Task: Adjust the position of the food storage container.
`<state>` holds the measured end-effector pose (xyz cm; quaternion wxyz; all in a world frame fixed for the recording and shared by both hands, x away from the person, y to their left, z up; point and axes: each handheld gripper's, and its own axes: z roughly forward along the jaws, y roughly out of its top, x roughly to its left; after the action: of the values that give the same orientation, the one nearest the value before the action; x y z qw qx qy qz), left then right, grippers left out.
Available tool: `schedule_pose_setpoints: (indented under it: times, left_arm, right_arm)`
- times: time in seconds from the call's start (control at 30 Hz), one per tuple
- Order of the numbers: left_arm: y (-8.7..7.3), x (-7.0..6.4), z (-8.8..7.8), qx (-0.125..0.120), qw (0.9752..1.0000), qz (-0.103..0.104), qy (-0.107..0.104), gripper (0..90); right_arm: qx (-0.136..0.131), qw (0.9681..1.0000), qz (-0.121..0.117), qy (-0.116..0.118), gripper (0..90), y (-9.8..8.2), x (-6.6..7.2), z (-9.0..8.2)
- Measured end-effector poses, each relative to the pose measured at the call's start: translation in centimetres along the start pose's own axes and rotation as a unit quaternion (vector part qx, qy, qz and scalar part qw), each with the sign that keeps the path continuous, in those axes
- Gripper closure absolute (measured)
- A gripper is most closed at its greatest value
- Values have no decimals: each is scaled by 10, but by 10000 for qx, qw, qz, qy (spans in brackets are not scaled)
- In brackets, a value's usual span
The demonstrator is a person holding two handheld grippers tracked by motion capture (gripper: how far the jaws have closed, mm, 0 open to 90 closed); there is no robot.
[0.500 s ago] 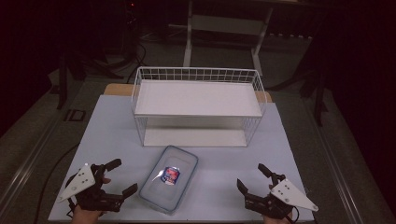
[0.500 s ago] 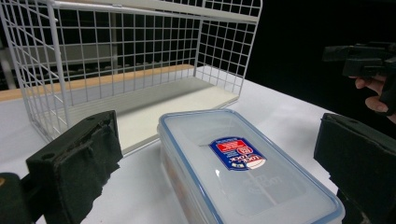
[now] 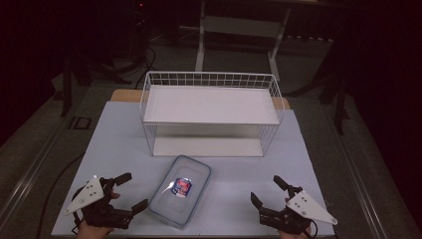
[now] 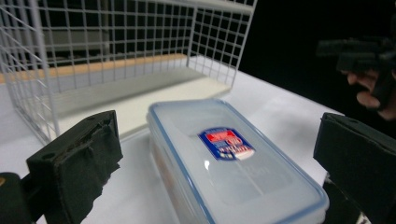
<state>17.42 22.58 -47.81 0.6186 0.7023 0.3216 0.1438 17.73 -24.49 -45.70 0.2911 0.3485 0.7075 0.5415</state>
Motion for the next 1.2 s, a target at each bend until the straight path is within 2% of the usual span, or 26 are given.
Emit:
schedule_pose_setpoints:
  times: [0.07, 0.17, 0.2, 0.23, 0.27, 0.33, 0.43, 0.5, 0.57, 0.6, 0.63, 0.73, 0.8, 0.87, 0.9, 1.07, 1.17, 1.2]
  left_arm:
    - [4, -5, 3, 44, 9998, -76, -150, 56]
    - [6, -15, 6, 133, 9989, -111, -429, 200]
    - [6, -20, 8, 163, 9980, -109, -606, 300]
    - [6, -22, 9, 189, 9977, -124, -642, 410]
    - [7, -26, 13, 280, 9967, -160, -748, 445]
    - [8, -34, 19, 444, 9954, -107, -842, 532]
    - [10, -45, 30, 644, 9930, -10, -994, 596]
    - [11, -53, 39, 825, 9900, 41, -1146, 599]
    - [11, -58, 46, 947, 9883, 61, -1198, 614]
    - [10, -61, 51, 1052, 9863, 126, -1264, 614]
    - [9, -62, 54, 1108, 9857, 146, -1262, 616]
    - [7, -67, 67, 1482, 9806, 244, -1261, 712]
    - [5, -72, 74, 1723, 9756, 345, -1315, 769]
    - [4, -74, 79, 1885, 9716, 369, -1381, 822]
    - [3, -74, 81, 1933, 9705, 339, -1403, 856]
    - [-3, -77, 91, 2260, 9659, 419, -1195, 890]
    - [-6, -78, 96, 2462, 9604, 354, -1253, 891]
    - [-7, -79, 97, 2520, 9596, 423, -1180, 892]
  right_arm:
    - [42, 10000, 5, 11, 135, 0, 0, 1]
    - [74, 10000, -35, -1, 135, 0, 2, 2]
    - [68, 10000, -37, 1, 135, 0, 2, 2]
    - [55, 10000, -30, -10, 135, 0, 1, 2]
    - [54, 10000, -26, -8, 135, 0, 1, 2]
    - [68, 10000, 3, -8, 135, 0, 0, 2]
    - [63, 10000, 15, -5, 135, 1, 0, 1]
    - [45, 10000, 0, -7, 135, 1, 1, 0]
    - [34, 10000, -15, -10, 135, 1, 1, 0]
    - [45, 10000, -7, 7, 136, 1, 0, 1]
    - [52, 10000, 2, 21, 135, 1, 0, 1]
    - [59, 10000, 12, 26, 136, 0, 0, 1]
    - [59, 9999, 31, 76, 135, 0, -1, 2]
    - [63, 9999, 39, 101, 135, 0, -1, 2]
    - [73, 9999, 43, 116, 135, 0, -2, 2]
    - [89, 9999, 28, 119, 137, 0, -2, 2]
    - [55, 9999, 2, 125, 138, 1, -1, 2]
    - [56, 9999, -7, 127, 138, 1, -1, 2]
